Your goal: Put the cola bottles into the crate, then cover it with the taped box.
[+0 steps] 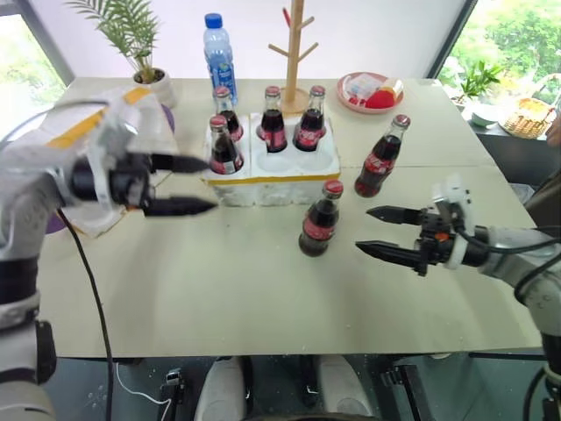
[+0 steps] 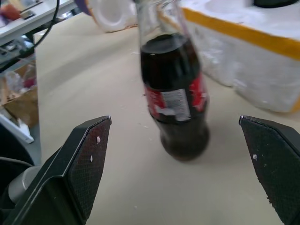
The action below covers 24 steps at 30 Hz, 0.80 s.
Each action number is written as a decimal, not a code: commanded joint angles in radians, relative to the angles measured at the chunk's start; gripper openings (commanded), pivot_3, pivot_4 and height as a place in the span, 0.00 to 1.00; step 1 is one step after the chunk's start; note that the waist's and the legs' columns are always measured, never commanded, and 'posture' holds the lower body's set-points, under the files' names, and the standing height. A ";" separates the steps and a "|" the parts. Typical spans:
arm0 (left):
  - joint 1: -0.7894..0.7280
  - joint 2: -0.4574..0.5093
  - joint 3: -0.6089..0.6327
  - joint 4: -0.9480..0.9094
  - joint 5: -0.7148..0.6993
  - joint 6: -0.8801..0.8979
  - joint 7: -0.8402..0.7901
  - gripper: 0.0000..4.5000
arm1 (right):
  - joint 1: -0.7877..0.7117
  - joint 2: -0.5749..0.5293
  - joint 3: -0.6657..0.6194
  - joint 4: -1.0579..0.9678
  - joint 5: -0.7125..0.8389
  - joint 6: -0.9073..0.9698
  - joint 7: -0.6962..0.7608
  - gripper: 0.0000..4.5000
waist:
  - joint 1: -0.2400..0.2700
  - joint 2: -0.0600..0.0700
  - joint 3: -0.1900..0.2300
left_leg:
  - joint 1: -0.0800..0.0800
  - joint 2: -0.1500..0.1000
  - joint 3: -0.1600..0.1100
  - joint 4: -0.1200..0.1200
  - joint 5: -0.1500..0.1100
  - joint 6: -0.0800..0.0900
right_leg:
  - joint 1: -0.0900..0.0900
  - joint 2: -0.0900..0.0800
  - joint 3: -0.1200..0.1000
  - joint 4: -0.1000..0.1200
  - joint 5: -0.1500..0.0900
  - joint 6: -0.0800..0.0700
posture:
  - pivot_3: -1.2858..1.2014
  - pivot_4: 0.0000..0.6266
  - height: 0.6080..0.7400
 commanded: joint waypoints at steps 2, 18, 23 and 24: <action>0.036 -0.011 0.007 -0.087 0.000 -0.031 0.065 0.99 | -0.067 0.066 0.080 0.044 -0.071 -0.058 -0.016 1.00 | 0.004 0.000 0.000 | 0.000 -0.001 -0.001 0.001 0.000 0.000 | 0.000 0.000 0.000 0.000 0.000 0.000 | 0.52 0.24 1.00; 0.047 -0.046 0.043 -0.103 -0.039 -0.024 0.208 1.00 | -0.225 0.275 0.205 0.160 -0.163 -0.095 -0.018 0.63 | -0.002 0.000 0.000 | -0.001 0.000 -0.001 0.001 0.000 0.000 | 0.000 0.001 0.000 0.000 0.000 0.000 | 0.52 0.24 1.00; 0.089 -0.069 0.129 -0.090 -0.069 -0.006 0.300 1.00 | -0.397 0.294 0.101 0.082 0.043 0.057 -0.041 0.63 | -0.008 0.004 0.003 | -0.002 0.000 0.000 0.001 0.000 0.001 | -0.002 0.001 0.000 0.001 0.000 0.000 | 0.52 0.24 1.00; 0.103 -0.075 0.148 -0.094 -0.074 -0.003 0.321 1.00 | -0.452 0.313 0.100 0.109 0.035 0.060 -0.070 0.63 | -0.013 0.004 0.003 | -0.002 0.000 0.001 0.001 0.000 0.001 | -0.003 0.000 0.001 0.001 0.001 0.000 | 0.52 0.24 1.00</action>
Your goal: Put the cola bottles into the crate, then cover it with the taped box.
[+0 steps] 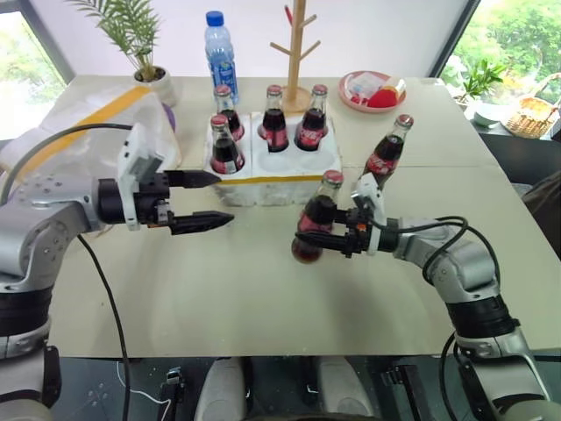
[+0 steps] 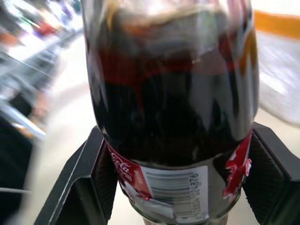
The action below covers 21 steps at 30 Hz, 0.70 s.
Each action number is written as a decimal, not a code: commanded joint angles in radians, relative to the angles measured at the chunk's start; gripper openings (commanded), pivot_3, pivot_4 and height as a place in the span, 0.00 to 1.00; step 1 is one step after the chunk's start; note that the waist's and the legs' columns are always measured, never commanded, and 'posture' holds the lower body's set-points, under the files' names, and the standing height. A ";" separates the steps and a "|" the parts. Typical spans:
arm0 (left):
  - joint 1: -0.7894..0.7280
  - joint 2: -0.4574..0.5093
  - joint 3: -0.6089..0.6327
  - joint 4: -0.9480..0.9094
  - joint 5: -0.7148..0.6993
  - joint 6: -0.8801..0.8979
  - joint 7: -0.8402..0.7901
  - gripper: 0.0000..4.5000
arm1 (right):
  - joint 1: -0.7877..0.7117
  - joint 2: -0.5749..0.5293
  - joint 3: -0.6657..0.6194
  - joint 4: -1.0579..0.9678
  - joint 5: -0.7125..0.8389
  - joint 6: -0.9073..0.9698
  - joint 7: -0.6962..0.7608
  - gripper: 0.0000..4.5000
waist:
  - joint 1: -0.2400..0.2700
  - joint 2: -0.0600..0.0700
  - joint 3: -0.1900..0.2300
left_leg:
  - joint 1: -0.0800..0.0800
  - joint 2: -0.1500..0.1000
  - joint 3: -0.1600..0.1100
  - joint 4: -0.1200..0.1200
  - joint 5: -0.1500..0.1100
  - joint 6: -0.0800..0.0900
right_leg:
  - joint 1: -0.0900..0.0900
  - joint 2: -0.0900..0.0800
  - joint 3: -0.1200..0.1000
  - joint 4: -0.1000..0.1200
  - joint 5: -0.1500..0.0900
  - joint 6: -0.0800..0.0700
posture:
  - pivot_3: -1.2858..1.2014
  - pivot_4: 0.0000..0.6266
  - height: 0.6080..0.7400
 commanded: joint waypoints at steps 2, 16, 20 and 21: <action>0.038 -0.021 0.101 -0.023 -0.042 0.011 0.093 1.00 | -0.252 0.068 -0.073 0.014 0.029 -0.008 -0.099 0.63 | -0.004 0.000 0.000 | 0.000 0.000 0.000 0.000 0.000 0.000 | -0.001 0.001 0.000 0.001 0.000 0.000 | 0.52 0.24 1.00; 0.112 -0.078 0.165 -0.112 -0.072 -0.006 0.264 1.00 | -0.591 0.281 0.070 0.712 -0.436 -0.398 -0.280 0.63 | 0.000 0.000 0.000 | -0.008 -0.001 0.001 -0.001 0.003 -0.005 | -0.007 -0.004 0.000 0.000 0.000 0.000 | 0.52 0.24 1.00; 0.134 -0.070 0.172 -0.121 -0.078 -0.012 0.270 1.00 | -0.576 0.313 0.069 0.753 -0.434 -0.388 -0.231 0.63 | -0.002 0.000 0.000 | -0.007 0.000 0.000 -0.001 0.003 -0.005 | -0.006 -0.003 -0.001 0.000 0.000 0.000 | 0.52 0.24 1.00; 0.137 -0.068 0.169 -0.120 -0.075 -0.016 0.270 1.00 | -0.569 0.321 0.069 0.759 -0.436 -0.385 -0.223 0.63 | -0.002 0.000 0.000 | -0.006 0.000 0.000 -0.001 0.002 -0.004 | -0.006 -0.003 -0.001 0.001 0.000 0.000 | 0.52 0.24 1.00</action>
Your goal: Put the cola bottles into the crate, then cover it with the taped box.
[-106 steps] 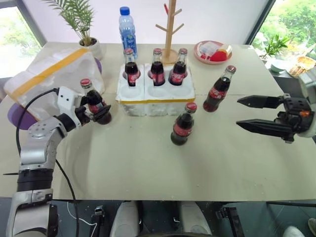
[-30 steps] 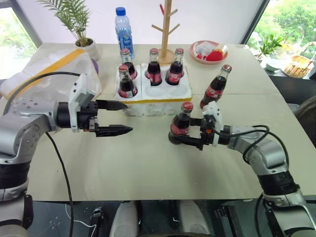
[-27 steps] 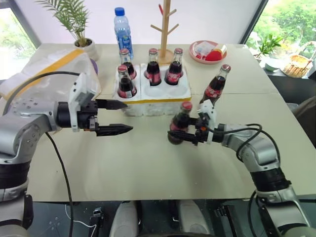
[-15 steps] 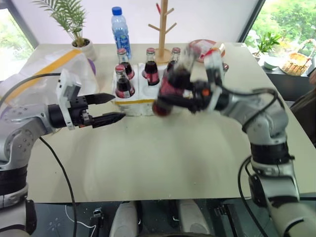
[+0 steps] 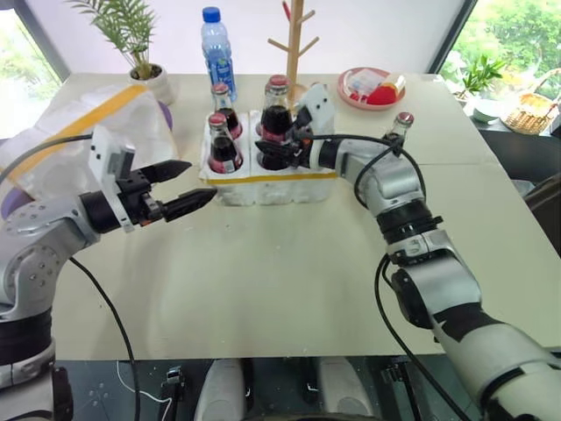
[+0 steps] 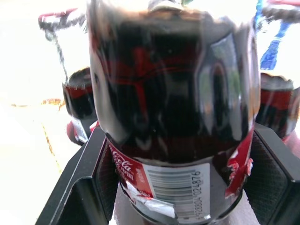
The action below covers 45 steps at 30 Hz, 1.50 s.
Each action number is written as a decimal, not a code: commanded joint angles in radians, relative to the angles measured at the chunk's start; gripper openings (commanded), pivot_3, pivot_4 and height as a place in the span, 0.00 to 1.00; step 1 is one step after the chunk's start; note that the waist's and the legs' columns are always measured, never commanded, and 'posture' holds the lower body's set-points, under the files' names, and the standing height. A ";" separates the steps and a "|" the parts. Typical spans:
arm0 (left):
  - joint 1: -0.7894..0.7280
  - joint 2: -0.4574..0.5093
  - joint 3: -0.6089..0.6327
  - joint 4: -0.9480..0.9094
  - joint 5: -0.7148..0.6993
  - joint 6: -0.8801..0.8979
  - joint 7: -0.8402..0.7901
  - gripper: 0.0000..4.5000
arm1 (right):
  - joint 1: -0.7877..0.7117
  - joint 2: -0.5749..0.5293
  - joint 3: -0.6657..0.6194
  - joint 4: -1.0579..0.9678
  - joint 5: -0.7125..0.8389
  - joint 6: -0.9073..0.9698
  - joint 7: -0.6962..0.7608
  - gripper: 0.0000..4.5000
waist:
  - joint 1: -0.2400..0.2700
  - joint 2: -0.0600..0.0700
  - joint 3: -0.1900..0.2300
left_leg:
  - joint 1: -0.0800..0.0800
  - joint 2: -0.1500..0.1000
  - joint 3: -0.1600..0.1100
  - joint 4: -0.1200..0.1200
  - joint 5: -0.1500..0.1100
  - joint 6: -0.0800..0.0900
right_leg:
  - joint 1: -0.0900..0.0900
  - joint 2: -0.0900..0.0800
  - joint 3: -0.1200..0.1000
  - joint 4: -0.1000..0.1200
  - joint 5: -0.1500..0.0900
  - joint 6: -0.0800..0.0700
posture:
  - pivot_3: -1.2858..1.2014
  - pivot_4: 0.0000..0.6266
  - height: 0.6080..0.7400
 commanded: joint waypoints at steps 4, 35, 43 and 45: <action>-0.002 0.012 0.006 -0.028 0.003 -0.040 0.002 1.00 | 0.003 0.042 -0.032 0.010 -0.005 -0.006 0.014 0.99 | -0.001 0.000 0.000 | 0.000 0.000 0.000 0.000 -0.001 0.002 | 0.000 0.000 0.000 0.001 0.000 0.000 | 0.52 0.24 1.00; -0.214 -0.045 -0.216 0.139 0.084 -0.132 -0.128 1.00 | 0.533 -0.244 -0.369 -0.658 0.050 0.329 -0.340 0.99 | 0.004 0.000 0.000 | 0.007 -0.002 0.001 -0.009 0.000 0.000 | 0.002 0.003 0.002 -0.002 0.000 -0.001 | 0.52 0.24 1.00; -0.195 -0.036 -0.194 0.115 0.085 -0.123 -0.126 1.00 | 0.309 -0.181 -0.314 -0.212 -0.011 0.076 -0.315 0.99 | 0.000 0.000 0.000 | 0.007 -0.002 0.001 -0.010 0.000 0.000 | 0.002 0.004 0.002 -0.003 0.000 -0.001 | 0.52 0.24 1.00; -0.185 -0.029 -0.182 0.106 0.082 -0.118 -0.118 1.00 | 0.278 -0.183 -0.318 -0.150 -0.019 0.019 -0.313 0.88 | 0.003 0.000 0.000 | 0.007 -0.001 0.001 -0.010 0.000 0.000 | 0.002 0.004 0.002 -0.003 0.000 -0.001 | 0.52 0.24 1.00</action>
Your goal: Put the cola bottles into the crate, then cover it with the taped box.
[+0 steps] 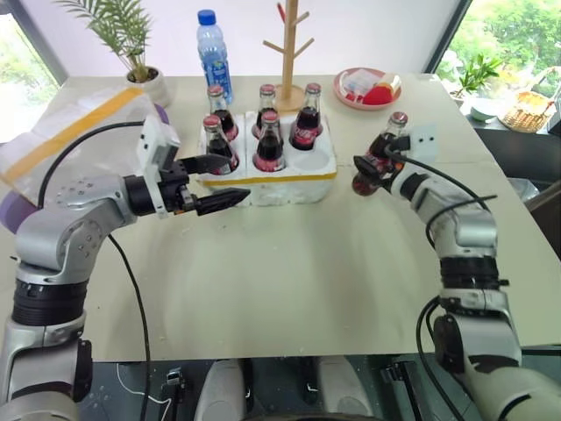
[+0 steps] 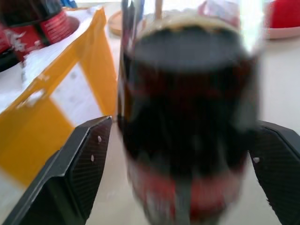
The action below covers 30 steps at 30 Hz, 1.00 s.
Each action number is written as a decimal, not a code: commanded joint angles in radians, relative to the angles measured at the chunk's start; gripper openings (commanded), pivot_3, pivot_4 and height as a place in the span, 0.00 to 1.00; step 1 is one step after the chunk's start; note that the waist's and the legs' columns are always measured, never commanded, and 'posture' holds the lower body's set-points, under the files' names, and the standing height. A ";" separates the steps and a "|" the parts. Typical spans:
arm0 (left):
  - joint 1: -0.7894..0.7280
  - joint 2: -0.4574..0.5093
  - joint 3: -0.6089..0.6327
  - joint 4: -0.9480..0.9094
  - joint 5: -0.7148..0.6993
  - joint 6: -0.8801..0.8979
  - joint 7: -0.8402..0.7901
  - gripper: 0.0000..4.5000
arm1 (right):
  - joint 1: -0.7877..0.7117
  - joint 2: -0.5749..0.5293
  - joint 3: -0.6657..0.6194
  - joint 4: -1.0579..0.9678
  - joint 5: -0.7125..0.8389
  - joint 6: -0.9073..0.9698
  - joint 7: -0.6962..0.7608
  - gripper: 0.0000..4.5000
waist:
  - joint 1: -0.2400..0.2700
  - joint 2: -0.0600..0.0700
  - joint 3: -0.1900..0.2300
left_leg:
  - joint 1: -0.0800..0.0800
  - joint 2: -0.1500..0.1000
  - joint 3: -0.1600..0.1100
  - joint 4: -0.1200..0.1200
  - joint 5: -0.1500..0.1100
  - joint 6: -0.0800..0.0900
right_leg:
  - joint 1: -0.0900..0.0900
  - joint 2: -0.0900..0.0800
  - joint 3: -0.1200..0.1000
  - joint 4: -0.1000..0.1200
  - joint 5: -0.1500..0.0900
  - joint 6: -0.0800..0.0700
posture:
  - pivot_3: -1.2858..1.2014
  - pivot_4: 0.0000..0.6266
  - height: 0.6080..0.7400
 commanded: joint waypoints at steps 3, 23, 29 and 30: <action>0.029 0.026 0.066 -0.049 -0.013 -0.004 0.017 1.00 | -0.055 -0.028 -0.005 0.036 -0.014 -0.138 0.049 0.62 | 0.001 0.000 0.000 | 0.000 0.000 0.000 0.000 0.000 0.000 | 0.000 -0.001 0.000 0.000 0.000 0.000 | 0.52 0.24 1.00; 0.112 0.024 0.109 -0.109 -0.042 -0.004 0.078 1.00 | -0.199 -0.003 0.082 -0.267 0.172 0.093 0.243 0.63 | 0.004 0.007 0.005 | -0.001 0.001 0.001 -0.001 0.001 -0.001 | -0.002 -0.002 0.000 0.001 0.000 0.000 | 0.52 0.24 1.00; 0.121 0.027 0.115 -0.118 -0.045 -0.002 0.085 1.00 | -0.203 0.069 0.133 -0.151 0.119 0.047 0.214 0.63 | 0.002 0.007 0.005 | -0.002 0.000 0.001 -0.001 0.001 -0.001 | -0.002 -0.003 0.000 0.001 0.000 0.000 | 0.52 0.24 1.00; 0.121 0.028 0.116 -0.119 -0.046 0.000 0.087 1.00 | -0.211 0.077 0.150 -0.112 0.093 0.037 0.205 0.63 | 0.001 0.007 0.005 | -0.002 0.000 0.001 -0.001 0.001 -0.001 | -0.002 -0.002 0.000 0.001 0.000 0.000 | 0.52 0.24 1.00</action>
